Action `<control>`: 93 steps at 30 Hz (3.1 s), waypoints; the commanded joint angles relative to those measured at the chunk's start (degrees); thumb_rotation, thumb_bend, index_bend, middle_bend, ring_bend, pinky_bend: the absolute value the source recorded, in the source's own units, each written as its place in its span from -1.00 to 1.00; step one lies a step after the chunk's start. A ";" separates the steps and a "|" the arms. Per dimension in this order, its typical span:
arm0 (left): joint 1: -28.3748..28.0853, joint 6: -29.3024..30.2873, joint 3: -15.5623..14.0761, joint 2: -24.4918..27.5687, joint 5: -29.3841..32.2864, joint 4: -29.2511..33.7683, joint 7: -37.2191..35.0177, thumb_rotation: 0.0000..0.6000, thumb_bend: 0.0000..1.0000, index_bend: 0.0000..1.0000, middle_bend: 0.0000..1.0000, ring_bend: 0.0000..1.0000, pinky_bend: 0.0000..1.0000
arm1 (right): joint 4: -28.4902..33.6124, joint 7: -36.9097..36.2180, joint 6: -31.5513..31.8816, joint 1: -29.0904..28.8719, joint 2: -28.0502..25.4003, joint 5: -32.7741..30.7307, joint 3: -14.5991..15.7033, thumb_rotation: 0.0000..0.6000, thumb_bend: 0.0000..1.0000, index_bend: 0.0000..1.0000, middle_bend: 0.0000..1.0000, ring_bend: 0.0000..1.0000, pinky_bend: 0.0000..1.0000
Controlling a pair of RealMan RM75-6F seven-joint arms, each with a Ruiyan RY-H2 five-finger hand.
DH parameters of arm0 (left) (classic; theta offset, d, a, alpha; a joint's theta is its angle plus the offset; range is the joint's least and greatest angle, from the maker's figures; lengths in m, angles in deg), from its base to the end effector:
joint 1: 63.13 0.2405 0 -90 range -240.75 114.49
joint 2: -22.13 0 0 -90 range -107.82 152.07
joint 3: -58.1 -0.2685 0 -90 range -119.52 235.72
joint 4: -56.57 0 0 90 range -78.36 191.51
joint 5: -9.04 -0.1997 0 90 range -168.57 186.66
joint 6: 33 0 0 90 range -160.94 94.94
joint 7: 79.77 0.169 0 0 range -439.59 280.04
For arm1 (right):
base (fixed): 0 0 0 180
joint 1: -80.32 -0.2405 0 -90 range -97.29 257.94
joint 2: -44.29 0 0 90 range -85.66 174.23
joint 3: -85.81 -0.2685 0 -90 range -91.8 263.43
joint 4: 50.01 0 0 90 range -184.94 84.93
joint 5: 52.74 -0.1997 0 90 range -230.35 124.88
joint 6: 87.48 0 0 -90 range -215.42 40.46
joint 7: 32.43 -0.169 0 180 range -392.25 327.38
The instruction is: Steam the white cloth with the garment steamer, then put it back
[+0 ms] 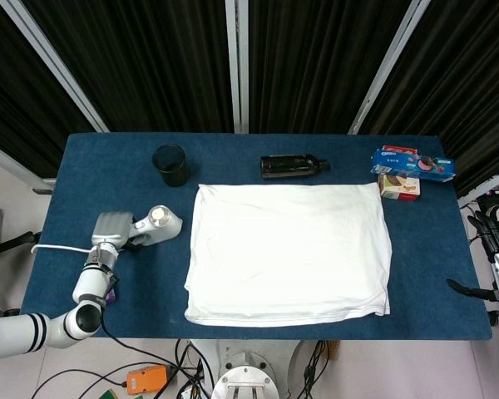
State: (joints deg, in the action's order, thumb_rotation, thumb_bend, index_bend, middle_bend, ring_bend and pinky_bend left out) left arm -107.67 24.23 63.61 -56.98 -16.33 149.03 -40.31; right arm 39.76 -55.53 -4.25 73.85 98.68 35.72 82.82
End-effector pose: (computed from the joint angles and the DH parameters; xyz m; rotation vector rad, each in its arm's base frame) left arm -0.2454 0.3665 0.0291 -1.6212 -1.1505 -0.3766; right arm -0.3229 -0.2168 0.2288 1.3704 -1.0387 1.0680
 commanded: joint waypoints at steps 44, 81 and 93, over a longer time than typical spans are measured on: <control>-13.15 -16.76 2.79 -0.37 -24.51 5.44 -10.71 0.99 0.16 0.69 0.83 0.64 0.54 | 1.74 18.88 -27.99 -13.24 13.13 6.74 8.02 1.00 0.76 -0.84 -0.85 -0.98 -0.77; -25.55 -13.78 -5.46 -8.51 12.31 -14.02 -1.82 0.69 0.15 0.69 0.82 0.63 0.54 | -0.84 15.91 -26.99 -15.19 15.55 4.58 10.57 1.00 1.00 -0.77 -0.76 -0.88 -0.65; -23.18 -8.01 -2.14 -4.99 5.98 -6.41 -4.90 0.55 0.14 0.69 0.82 0.62 0.54 | -1.13 15.09 -26.11 -15.39 15.56 4.64 10.85 1.00 1.00 -0.77 -0.76 -0.88 -0.65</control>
State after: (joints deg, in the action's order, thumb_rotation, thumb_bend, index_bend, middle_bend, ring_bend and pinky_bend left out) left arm -131.00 15.34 60.52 -61.99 -8.91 141.19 -44.74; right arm 38.63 -40.44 -30.35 58.45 114.23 40.35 93.67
